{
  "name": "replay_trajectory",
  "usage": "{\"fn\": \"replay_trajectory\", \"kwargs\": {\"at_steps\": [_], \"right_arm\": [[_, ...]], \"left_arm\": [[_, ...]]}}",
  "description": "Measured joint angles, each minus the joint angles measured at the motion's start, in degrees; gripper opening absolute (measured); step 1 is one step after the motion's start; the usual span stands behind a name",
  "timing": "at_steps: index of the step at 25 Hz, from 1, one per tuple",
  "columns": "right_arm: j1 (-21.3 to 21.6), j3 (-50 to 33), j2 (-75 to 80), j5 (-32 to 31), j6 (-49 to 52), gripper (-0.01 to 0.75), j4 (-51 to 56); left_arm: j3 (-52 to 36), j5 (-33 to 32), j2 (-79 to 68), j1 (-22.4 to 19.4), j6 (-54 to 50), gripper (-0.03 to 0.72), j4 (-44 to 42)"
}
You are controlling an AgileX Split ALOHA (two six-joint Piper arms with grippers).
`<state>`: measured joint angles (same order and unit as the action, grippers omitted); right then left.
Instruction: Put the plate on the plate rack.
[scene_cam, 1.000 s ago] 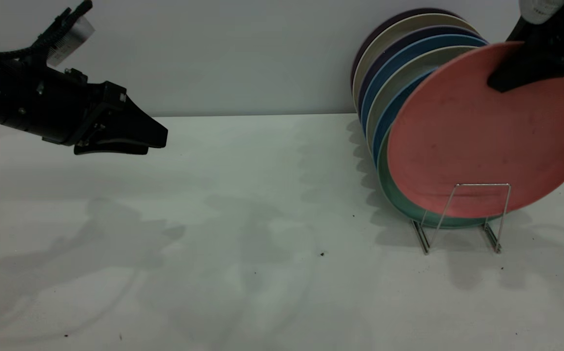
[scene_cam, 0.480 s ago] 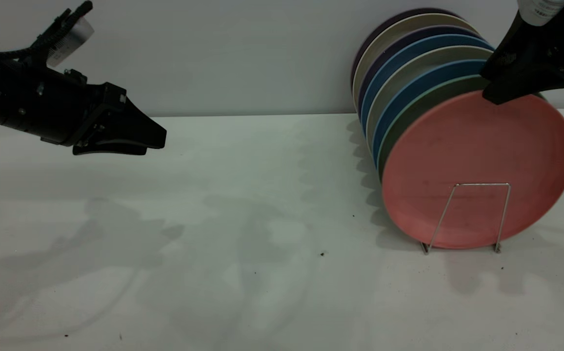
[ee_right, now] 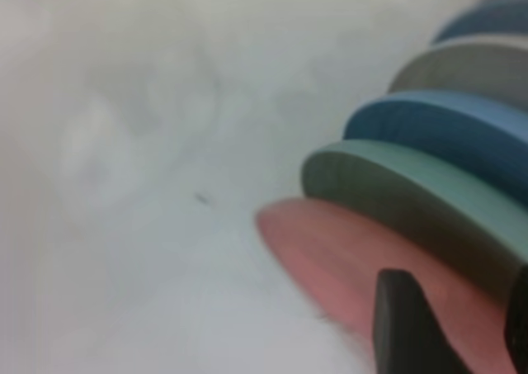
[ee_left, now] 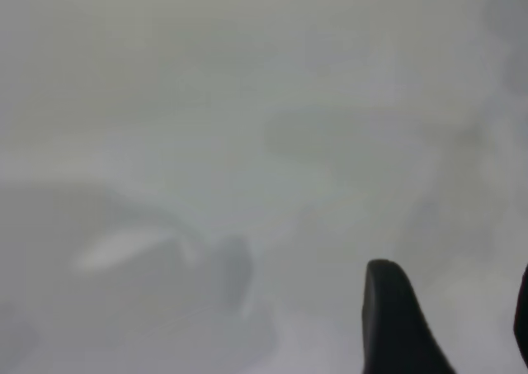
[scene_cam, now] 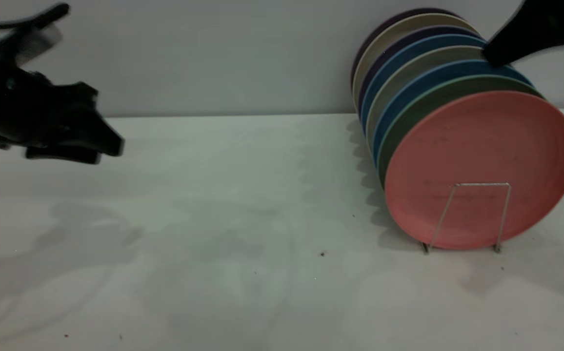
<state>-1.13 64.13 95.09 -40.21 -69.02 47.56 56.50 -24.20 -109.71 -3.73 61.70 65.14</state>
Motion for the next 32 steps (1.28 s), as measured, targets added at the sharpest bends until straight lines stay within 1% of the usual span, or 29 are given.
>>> {"fn": "replay_trajectory", "kwargs": {"at_steps": [2,3,5,6,8,10,13,16,19,22,26,30,32], "right_arm": [[0.00,0.00,-1.36,-1.94,16.39,0.308,-4.04],[0.00,0.00,-1.78,-3.57,22.01,0.308,-6.46],[0.00,0.00,-2.24,-7.02,32.43,0.308,-13.43],[0.00,0.00,-2.31,-9.06,36.42,0.308,-17.13],[0.00,0.00,-2.89,-12.66,41.71,0.308,-23.13],[0.00,0.00,-4.47,-15.17,44.79,0.308,-27.68],[0.00,0.00,-9.52,-17.93,47.75,0.308,-31.76],[0.00,0.00,-16.72,-21.22,49.67,0.308,-34.66],[0.00,-0.34,-25.02,-25.41,50.71,0.308,-36.06],[0.00,-3.48,-34.28,-27.37,51.39,0.308,-36.12],[0.00,-9.87,-47.82,-28.69,52.54,0.308,-36.12],[0.00,-14.52,-59.44,-30.87,53.82,0.308,-36.12],[0.00,-16.24,-63.57,-30.88,54.37,0.308,-36.17]], "left_arm": [[0.05,-0.50,3.23,-0.77,-10.96,0.387,-11.34],[0.25,-1.49,4.85,-1.12,-17.60,0.387,-16.63],[1.30,-5.27,7.54,-1.69,-29.47,0.387,-30.40],[1.85,-7.91,8.95,-1.76,-35.39,0.387,-37.44],[2.82,-12.53,11.51,-1.76,-44.41,0.387,-48.30],[2.91,-16.48,15.03,-1.76,-49.77,0.387,-55.79],[2.84,-20.33,21.81,-1.76,-52.04,0.387,-59.86],[1.39,-23.04,30.58,-1.76,-52.43,0.387,-60.84],[-2.63,-25.26,40.22,-1.76,-52.67,0.388,-60.84],[-7.70,-26.81,50.36,-1.76,-53.10,0.388,-60.38],[-13.22,-28.69,63.61,-1.76,-54.51,0.389,-60.03],[-14.93,-34.54,74.40,-1.76,-55.92,0.403,-59.76],[-14.93,-38.19,78.90,-1.76,-56.99,0.408,-59.67]]}}
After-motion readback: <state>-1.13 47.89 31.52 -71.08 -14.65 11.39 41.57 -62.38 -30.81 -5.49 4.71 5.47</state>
